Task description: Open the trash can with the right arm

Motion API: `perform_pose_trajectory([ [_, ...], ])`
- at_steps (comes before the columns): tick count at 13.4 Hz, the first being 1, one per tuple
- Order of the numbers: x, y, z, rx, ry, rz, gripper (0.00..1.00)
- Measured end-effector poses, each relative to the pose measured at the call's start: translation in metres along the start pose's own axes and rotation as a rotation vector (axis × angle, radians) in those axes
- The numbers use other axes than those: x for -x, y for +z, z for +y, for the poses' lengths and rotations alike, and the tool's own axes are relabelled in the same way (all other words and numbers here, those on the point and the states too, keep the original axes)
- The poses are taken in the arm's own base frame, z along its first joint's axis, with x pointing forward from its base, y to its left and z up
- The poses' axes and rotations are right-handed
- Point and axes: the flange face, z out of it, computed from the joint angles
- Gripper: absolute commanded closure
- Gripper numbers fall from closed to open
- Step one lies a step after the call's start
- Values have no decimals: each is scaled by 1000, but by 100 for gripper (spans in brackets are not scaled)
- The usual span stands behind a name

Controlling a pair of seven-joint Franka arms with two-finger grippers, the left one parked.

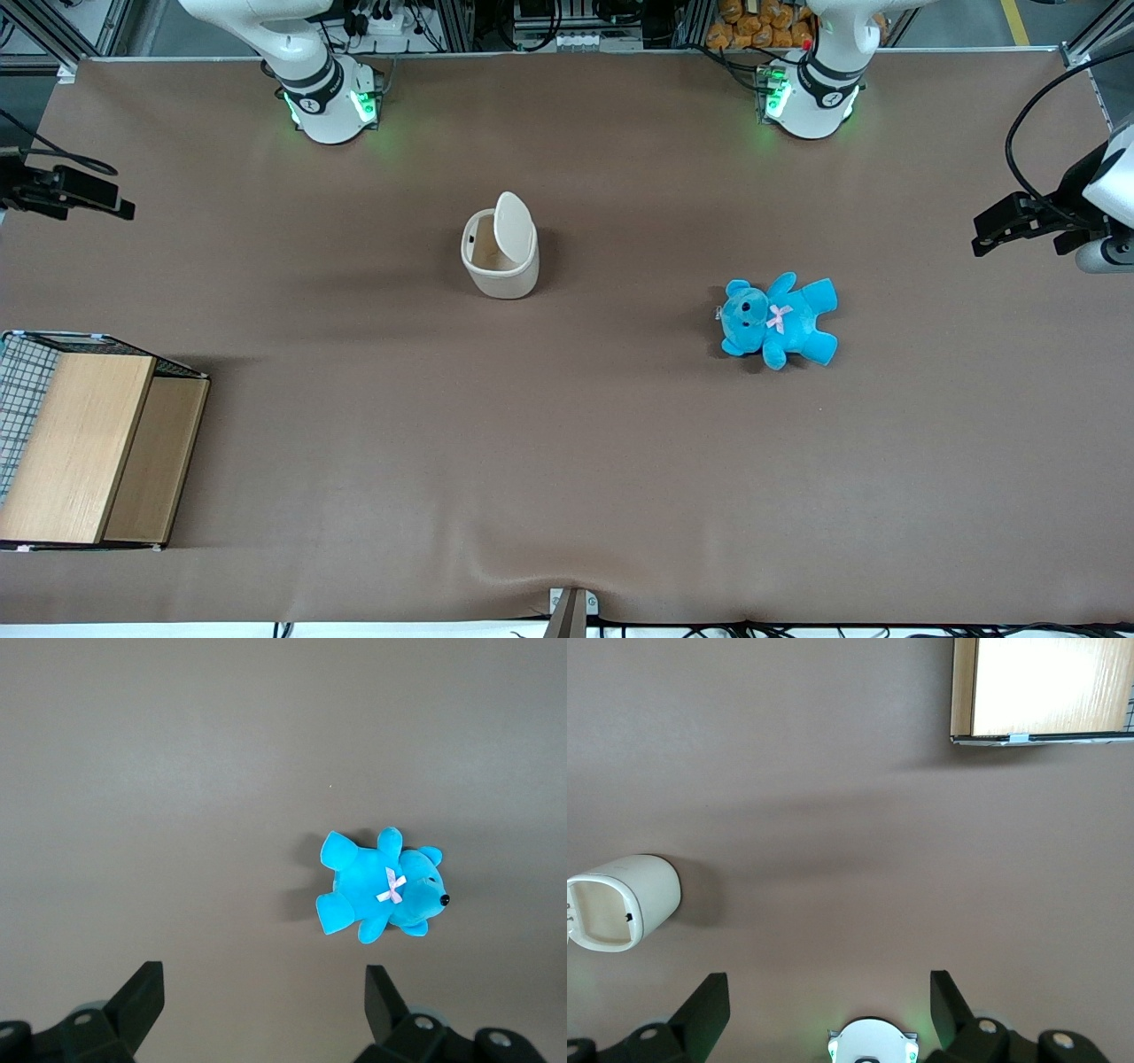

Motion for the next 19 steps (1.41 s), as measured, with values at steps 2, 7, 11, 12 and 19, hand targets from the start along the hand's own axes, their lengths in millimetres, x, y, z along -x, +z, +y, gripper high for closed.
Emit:
perform_pose_trajectory([
  [2,5,-6,-10,14,12,4,0],
  [7,21,-23,-28,38,-8,-23,0],
  [11,28,-36,-38,69,-25,1,0],
  [12,30,-40,-41,75,-23,6,0],
  [19,31,-54,-45,100,5,48,0],
])
